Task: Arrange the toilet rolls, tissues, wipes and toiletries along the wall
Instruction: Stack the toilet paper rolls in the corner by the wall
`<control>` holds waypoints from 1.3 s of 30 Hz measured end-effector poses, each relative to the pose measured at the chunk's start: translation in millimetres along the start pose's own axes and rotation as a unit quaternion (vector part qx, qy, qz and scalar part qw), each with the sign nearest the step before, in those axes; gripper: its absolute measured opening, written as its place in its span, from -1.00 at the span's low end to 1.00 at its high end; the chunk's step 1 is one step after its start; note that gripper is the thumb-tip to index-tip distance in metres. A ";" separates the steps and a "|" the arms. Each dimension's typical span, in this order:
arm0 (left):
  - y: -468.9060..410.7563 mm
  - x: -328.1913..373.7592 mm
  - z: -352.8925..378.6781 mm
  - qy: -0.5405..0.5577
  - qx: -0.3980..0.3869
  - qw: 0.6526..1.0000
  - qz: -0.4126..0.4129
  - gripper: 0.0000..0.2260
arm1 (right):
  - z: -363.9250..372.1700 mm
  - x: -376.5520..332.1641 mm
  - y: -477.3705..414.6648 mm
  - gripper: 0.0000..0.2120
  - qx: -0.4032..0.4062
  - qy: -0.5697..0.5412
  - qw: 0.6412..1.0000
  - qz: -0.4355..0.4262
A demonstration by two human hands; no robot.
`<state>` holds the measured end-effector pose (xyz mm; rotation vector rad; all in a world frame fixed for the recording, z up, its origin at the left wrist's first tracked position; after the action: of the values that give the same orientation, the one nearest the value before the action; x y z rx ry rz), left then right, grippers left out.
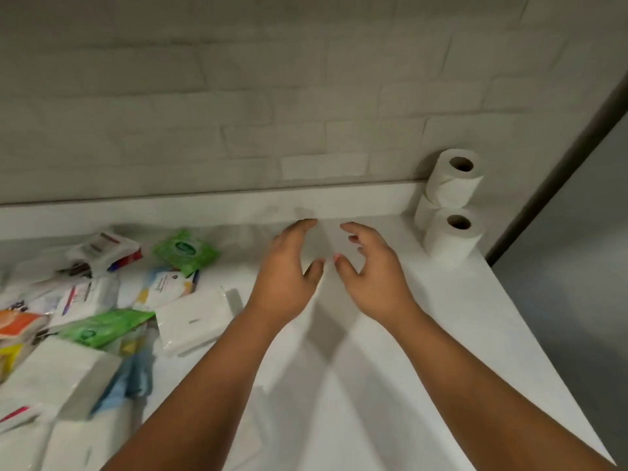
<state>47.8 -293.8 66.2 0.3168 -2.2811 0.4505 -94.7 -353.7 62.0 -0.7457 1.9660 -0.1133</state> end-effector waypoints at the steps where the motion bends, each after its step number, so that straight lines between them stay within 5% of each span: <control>1: 10.0 -11.0 -15.3 -0.015 0.002 1.000 0.000 -0.49 | 16.3 -10.3 4.9 -0.55 -0.011 -0.001 1.000 -0.006; 19: 184.2 -215.3 -261.9 -0.163 0.060 0.978 -0.111 -0.57 | 317.8 -191.5 95.1 -0.58 -0.237 -0.060 0.963 -0.116; 30: 291.0 -284.5 -365.8 -0.142 0.189 0.941 -0.242 -0.49 | 448.8 -275.5 135.7 -0.33 -0.448 -0.021 0.875 -0.182; 36: 325.4 -323.9 -378.4 -0.106 0.081 0.931 -0.340 -0.06 | 484.0 -280.6 148.4 -0.26 -0.508 -0.030 0.848 -0.146; 39: 328.9 -336.9 -368.9 -0.069 0.047 0.931 -0.356 -0.05 | 493.7 -280.5 147.4 -0.29 -0.501 -0.060 0.855 -0.121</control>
<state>394.6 186.0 -19.9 1.2018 -2.0885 0.1565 339.2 31.1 -26.4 -1.6140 1.7150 0.8573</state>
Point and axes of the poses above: each hand's wrist, its own y-axis away from the middle knuckle, its own z-axis out of the palm, x = y × z, the point moved 7 cm from there along -y, towards the middle knuckle, and after that the axes turned 7 degrees about -z, right-handed, at the moved point
